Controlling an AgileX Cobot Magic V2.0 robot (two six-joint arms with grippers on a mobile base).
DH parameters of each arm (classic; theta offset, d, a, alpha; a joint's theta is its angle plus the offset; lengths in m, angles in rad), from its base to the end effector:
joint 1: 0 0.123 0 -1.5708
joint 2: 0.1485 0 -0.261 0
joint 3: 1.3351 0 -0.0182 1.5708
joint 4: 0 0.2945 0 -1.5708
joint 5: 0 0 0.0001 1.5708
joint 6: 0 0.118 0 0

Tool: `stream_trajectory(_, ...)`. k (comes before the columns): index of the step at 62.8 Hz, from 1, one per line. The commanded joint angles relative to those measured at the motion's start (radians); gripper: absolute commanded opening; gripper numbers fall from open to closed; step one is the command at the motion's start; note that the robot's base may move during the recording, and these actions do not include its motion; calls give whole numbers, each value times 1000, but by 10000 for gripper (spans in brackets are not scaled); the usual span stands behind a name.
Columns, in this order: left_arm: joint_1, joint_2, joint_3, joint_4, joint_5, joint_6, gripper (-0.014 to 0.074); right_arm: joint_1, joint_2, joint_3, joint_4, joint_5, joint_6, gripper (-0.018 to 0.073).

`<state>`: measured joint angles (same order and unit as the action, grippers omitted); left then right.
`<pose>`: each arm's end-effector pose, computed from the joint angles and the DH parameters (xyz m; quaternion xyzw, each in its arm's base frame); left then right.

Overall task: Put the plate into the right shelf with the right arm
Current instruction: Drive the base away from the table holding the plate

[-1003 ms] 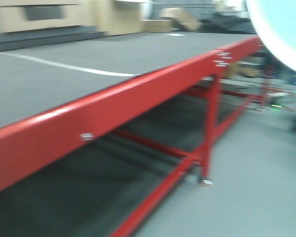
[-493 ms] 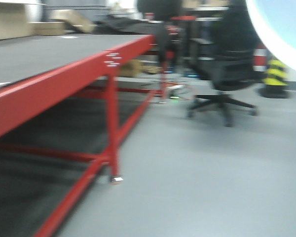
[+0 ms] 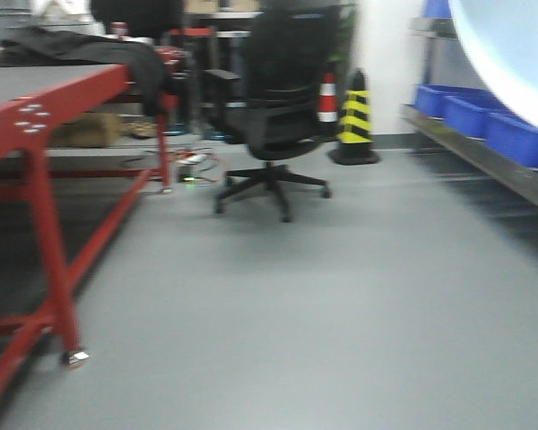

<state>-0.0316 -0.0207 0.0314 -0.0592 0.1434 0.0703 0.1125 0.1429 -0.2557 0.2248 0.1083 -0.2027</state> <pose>0.1510 -0.0058 0.1890 0.0187 0.7300 -0.0099 0.6831 0.1512 0.0200 0.2854 -0.0397 0.6718 0.0574 0.7374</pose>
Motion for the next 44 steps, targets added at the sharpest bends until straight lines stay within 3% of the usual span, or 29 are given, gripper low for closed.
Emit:
stream_trajectory(1, -8, -2, 8, -4, -87, 3, -47, -3, 9, -29, 4, -93, -6, 52)
stream_trajectory(44, -8, -2, 8, -4, -87, 3, -47, -3, 9, -29, 4, -93, -6, 52)
